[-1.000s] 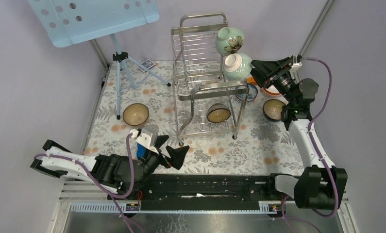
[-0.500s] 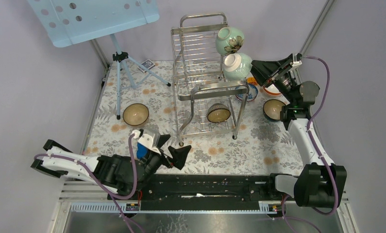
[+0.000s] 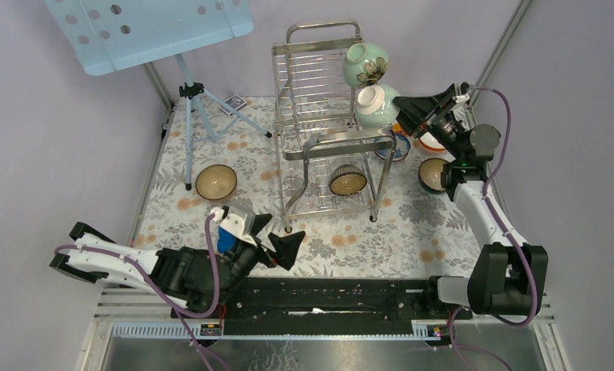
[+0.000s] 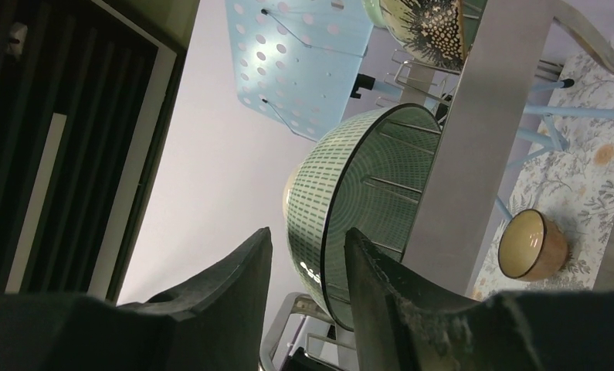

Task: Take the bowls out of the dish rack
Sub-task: Pick up the bowl from the dish rack.

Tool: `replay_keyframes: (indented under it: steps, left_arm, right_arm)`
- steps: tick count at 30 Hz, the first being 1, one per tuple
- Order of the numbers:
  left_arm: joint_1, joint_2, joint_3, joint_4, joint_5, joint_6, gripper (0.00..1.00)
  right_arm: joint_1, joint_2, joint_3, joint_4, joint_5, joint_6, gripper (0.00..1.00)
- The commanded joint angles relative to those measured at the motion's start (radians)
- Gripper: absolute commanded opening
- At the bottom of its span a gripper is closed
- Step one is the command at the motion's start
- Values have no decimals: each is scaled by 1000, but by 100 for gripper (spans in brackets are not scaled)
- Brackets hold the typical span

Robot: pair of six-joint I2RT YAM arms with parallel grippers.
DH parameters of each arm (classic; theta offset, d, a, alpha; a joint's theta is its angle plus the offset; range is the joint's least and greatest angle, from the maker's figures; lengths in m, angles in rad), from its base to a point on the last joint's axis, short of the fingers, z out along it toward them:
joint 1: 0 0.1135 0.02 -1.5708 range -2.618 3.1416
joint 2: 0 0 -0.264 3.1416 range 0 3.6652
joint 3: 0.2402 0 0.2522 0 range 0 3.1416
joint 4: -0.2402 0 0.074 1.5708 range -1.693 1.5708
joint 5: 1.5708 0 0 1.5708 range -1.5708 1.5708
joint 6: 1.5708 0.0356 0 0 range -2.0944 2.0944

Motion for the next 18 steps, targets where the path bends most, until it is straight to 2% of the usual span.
replay_keyframes:
  steps: [1,13,16,18]
  left_arm:
    - [2,-11,-7,52,-30,23,99]
    - [2,-16,-24,74,-40,40,99]
    - [2,-15,-26,83,-41,48,99]
    - [2,-16,-27,86,-43,50,99]
  right_arm:
    - [17,18,59,110,-33,33,45]
    - [46,77,80,248,-42,133,24]
    - [58,88,85,263,-39,155,14]
    - [63,102,100,304,-32,181,2]
